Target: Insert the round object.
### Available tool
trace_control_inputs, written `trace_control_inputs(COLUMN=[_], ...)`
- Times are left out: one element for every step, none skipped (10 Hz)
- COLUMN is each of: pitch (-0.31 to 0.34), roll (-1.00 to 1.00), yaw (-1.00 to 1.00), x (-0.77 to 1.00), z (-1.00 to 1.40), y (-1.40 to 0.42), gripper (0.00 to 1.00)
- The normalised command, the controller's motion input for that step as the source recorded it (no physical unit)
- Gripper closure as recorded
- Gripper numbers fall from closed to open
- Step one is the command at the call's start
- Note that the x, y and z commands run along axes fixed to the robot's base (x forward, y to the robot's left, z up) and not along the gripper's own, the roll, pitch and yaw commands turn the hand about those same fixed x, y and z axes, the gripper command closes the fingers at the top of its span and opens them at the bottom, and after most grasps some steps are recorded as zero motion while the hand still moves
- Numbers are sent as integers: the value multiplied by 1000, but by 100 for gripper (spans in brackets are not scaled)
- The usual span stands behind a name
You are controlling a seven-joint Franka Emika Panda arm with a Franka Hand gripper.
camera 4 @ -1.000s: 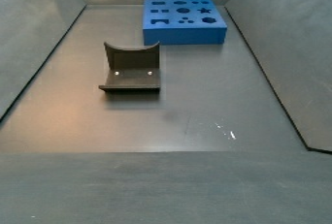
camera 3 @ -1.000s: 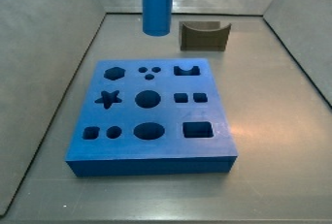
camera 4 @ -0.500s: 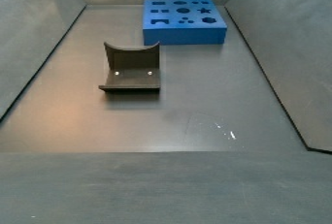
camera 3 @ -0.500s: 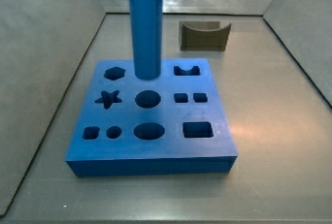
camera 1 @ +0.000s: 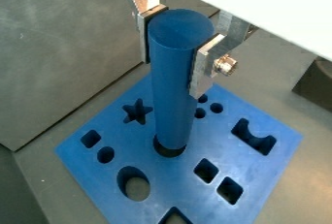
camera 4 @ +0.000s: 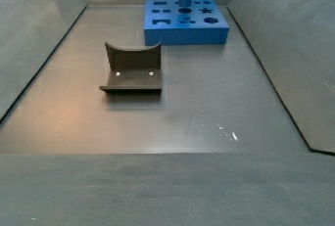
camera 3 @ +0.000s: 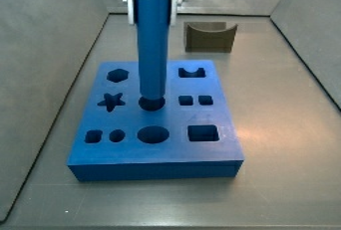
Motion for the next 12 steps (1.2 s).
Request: trace_control_inputs(pitch=[0, 0, 0, 7, 0, 0, 0, 0, 0, 0, -29, -61], roll=[77, 57, 41, 81, 79, 63, 60, 14, 60, 19, 0, 0], yaw=[-80, -91, -126, -117, -80, -74, 0, 0, -17, -94, -120, -6], x=[46, 91, 131, 0, -43, -151, -177, 0, 0, 83, 0, 66], z=[-360, -309, -400, -474, -449, -386, -394, -506, -551, -451, -397, -189], y=[-211, -211, 0, 174, 331, 354, 120, 0, -34, -43, -69, -26], gripper=[100, 100, 100, 100, 100, 100, 100, 100, 100, 100, 100, 100])
